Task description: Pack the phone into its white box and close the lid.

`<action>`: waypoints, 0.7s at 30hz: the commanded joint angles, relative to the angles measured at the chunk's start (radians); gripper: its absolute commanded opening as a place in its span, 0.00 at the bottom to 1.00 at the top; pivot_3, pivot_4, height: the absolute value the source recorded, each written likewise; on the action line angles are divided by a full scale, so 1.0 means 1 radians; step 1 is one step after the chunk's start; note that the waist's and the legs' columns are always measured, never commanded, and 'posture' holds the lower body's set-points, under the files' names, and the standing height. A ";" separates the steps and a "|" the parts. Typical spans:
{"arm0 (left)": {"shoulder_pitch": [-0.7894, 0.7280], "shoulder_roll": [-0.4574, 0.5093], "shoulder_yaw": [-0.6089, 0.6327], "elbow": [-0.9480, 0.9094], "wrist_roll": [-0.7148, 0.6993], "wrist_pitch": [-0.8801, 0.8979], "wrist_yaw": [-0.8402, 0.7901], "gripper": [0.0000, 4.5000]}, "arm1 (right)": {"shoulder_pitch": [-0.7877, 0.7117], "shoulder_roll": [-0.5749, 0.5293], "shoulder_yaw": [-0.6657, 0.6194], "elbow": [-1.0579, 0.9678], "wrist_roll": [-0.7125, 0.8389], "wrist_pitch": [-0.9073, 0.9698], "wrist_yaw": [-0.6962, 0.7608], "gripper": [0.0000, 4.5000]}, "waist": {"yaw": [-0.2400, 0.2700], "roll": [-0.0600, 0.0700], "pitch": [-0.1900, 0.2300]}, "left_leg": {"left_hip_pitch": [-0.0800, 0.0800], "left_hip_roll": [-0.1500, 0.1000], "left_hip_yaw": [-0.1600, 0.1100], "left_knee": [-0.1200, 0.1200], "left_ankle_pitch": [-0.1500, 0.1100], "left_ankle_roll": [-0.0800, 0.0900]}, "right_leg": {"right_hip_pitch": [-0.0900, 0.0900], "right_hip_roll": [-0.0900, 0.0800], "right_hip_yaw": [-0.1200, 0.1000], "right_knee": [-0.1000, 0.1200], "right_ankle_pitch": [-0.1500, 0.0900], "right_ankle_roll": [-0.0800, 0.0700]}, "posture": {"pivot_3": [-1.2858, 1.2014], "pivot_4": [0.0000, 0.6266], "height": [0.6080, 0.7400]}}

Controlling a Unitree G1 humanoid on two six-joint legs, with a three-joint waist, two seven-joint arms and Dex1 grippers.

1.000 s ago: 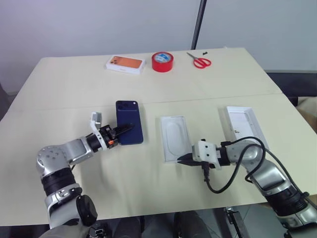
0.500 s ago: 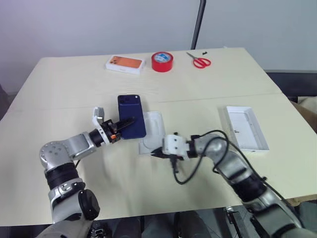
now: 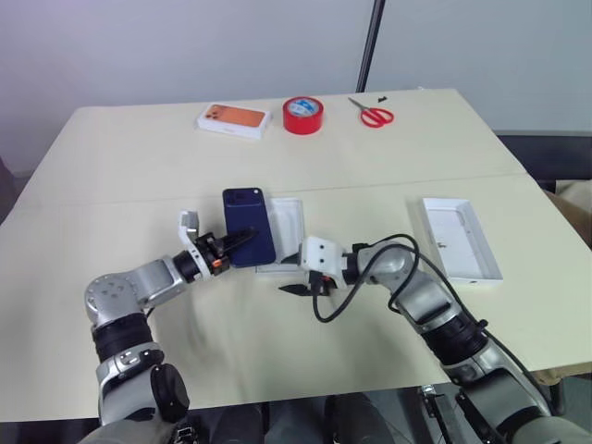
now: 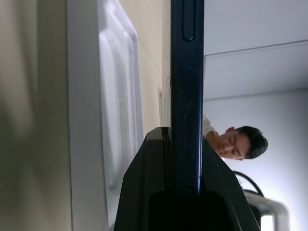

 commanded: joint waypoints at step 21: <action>-0.069 -0.017 -0.176 0.039 0.038 -0.123 -0.006 0.52 | 0.144 -0.232 -0.240 -0.059 0.109 -0.031 -0.018 1.00 | 0.002 0.000 0.000 | 0.000 0.000 0.001 0.000 0.000 0.001 | 0.000 0.000 0.000 0.000 0.000 0.000 | 0.52 0.24 1.00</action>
